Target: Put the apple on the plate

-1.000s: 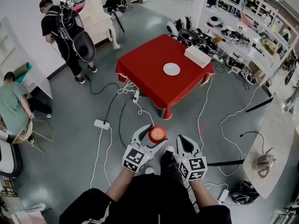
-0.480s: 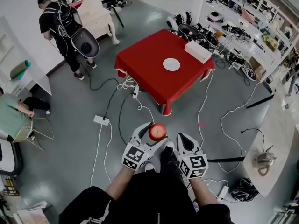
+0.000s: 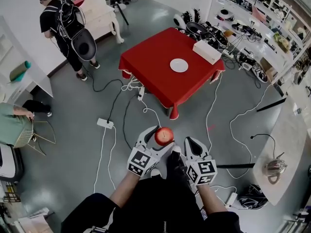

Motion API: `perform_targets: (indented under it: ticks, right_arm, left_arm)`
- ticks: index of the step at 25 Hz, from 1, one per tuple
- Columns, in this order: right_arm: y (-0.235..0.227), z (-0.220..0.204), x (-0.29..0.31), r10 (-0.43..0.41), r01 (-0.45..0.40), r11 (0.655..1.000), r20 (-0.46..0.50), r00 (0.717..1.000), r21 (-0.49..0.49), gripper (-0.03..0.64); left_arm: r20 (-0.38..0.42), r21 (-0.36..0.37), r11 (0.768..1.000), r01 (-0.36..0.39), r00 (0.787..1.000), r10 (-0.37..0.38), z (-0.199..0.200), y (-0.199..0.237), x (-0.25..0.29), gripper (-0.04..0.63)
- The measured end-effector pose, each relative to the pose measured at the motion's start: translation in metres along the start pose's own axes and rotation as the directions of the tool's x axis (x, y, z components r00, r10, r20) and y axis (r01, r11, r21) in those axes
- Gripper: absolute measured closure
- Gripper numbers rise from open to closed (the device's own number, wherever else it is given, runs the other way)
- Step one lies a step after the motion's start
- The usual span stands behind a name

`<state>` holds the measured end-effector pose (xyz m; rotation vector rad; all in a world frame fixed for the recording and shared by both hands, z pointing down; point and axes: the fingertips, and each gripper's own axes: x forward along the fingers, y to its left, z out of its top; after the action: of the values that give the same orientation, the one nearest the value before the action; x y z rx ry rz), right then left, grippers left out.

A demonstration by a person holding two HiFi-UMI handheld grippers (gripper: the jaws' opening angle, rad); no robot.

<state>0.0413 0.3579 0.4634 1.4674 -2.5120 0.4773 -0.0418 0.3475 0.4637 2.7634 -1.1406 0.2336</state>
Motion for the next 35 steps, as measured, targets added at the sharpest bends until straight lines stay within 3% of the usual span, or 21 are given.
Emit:
perform_targets:
  ticks: [17, 35]
  right_arm:
    - [-0.007, 0.007, 0.015, -0.011, 0.011, 1.000, 0.001, 1.000, 0.022, 0.606]
    - [-0.066, 0.022, 0.060, -0.018, 0.020, 0.998, -0.037, 0.999, 0.055, 0.606]
  left_arm:
    - [-0.012, -0.004, 1.000, 0.010, 1.000, -0.010, 0.002, 0.019, 0.011, 0.235]
    - [-0.047, -0.028, 0.999, 0.025, 0.999, -0.027, 0.006, 0.052, 0.088, 0.235]
